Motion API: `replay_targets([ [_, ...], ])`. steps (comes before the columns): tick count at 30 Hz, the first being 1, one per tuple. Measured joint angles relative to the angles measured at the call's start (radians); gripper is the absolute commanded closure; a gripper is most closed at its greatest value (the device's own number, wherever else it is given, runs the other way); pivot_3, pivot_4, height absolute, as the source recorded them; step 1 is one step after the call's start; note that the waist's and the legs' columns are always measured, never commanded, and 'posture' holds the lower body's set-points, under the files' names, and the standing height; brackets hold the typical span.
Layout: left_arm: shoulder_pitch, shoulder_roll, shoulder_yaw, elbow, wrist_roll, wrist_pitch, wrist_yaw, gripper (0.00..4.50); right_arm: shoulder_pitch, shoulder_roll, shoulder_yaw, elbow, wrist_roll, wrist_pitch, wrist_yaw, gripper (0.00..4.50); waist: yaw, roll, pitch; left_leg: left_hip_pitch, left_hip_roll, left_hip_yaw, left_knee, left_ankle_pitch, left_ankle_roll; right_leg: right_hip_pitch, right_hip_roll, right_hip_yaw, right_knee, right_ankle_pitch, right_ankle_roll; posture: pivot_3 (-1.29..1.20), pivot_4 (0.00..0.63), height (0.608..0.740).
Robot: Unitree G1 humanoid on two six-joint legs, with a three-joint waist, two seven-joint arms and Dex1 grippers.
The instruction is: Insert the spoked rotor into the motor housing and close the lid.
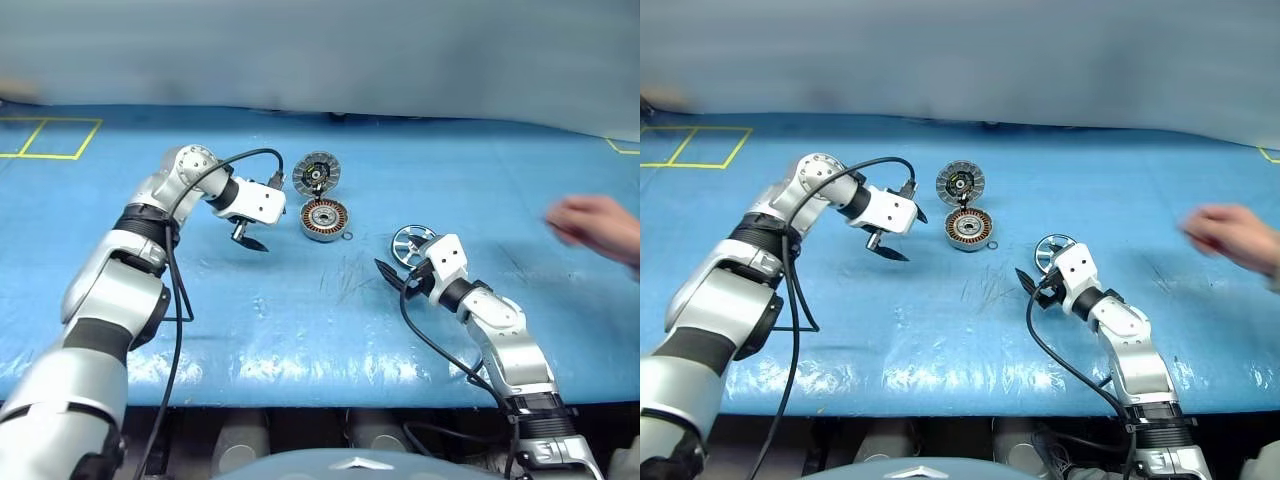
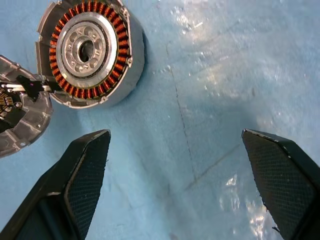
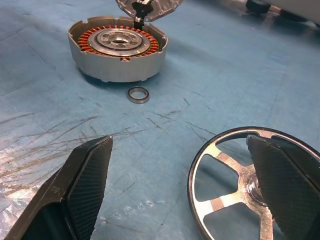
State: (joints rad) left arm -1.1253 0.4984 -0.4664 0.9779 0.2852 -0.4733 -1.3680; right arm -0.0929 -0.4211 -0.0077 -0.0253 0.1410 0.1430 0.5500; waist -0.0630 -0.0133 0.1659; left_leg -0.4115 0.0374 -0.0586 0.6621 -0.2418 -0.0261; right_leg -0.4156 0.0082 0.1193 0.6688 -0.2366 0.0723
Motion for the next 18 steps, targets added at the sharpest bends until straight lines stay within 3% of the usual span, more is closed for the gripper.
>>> replay_targets([
  [11,-0.136,-0.144,-0.034,0.162,0.088,-0.025,0.104,0.00,0.035,0.031,0.026,-0.045,-0.007,0.000,-0.016,0.01,0.000,0.000,0.000,0.000,-0.001,0.000,0.000,0.000,0.000,0.001,0.000,0.000,-0.001,0.000,0.001,0.00,0.150,0.740],
  [18,-0.167,-0.184,-0.079,0.264,0.175,-0.050,0.147,0.00,0.083,0.042,0.030,-0.074,-0.014,0.000,-0.045,0.01,-0.003,0.000,0.000,0.000,-0.001,0.000,0.001,0.000,0.000,0.001,0.000,0.000,0.000,-0.001,0.002,0.00,0.150,0.740],
])
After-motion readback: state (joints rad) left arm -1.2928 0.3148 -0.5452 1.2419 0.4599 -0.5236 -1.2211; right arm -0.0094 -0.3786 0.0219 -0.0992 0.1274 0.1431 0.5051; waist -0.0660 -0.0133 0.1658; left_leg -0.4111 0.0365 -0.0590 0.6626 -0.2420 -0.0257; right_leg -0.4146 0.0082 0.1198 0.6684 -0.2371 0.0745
